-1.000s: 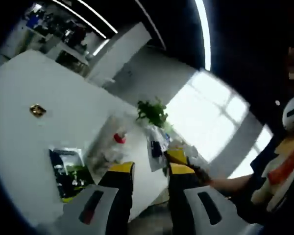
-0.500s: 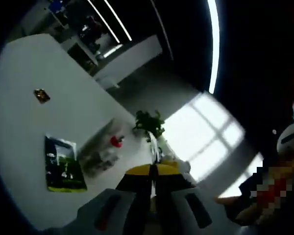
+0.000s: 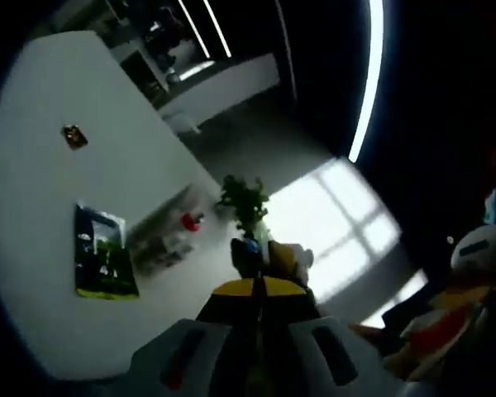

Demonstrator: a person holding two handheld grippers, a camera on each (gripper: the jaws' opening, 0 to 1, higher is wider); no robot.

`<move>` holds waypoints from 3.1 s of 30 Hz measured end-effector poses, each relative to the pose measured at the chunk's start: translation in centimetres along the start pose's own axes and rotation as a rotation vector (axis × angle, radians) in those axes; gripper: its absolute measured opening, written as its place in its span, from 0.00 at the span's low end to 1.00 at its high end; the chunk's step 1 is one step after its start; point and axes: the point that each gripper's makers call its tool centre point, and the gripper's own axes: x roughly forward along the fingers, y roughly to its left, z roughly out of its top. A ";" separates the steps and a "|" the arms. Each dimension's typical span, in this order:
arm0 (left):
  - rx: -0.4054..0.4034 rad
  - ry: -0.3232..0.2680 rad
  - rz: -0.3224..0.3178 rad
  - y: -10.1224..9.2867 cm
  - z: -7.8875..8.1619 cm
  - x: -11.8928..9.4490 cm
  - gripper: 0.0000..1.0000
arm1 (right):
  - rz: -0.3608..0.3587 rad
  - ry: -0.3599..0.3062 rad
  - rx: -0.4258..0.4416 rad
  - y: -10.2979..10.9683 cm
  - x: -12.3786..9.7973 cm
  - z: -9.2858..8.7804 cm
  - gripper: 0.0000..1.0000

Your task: Arrange the skincare products in the storage area until every visible bottle or jar stands upright without overlapping.

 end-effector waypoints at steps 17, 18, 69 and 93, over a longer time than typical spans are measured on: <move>-0.113 -0.001 0.185 7.0 0.3 -3.4 0.01 | -0.287 0.217 -0.369 -3.4 4.2 -4.5 0.01; -0.106 0.003 0.200 7.4 0.3 -3.6 0.01 | -0.290 0.221 -0.376 -3.5 4.5 -4.8 0.01; 0.016 0.139 0.675 25.1 0.1 -5.2 0.01 | -0.593 0.653 -0.675 -19.4 10.0 -13.4 0.01; 0.929 0.488 0.570 23.3 0.9 -1.8 0.12 | -0.531 0.699 -0.738 -19.5 10.1 -13.5 0.01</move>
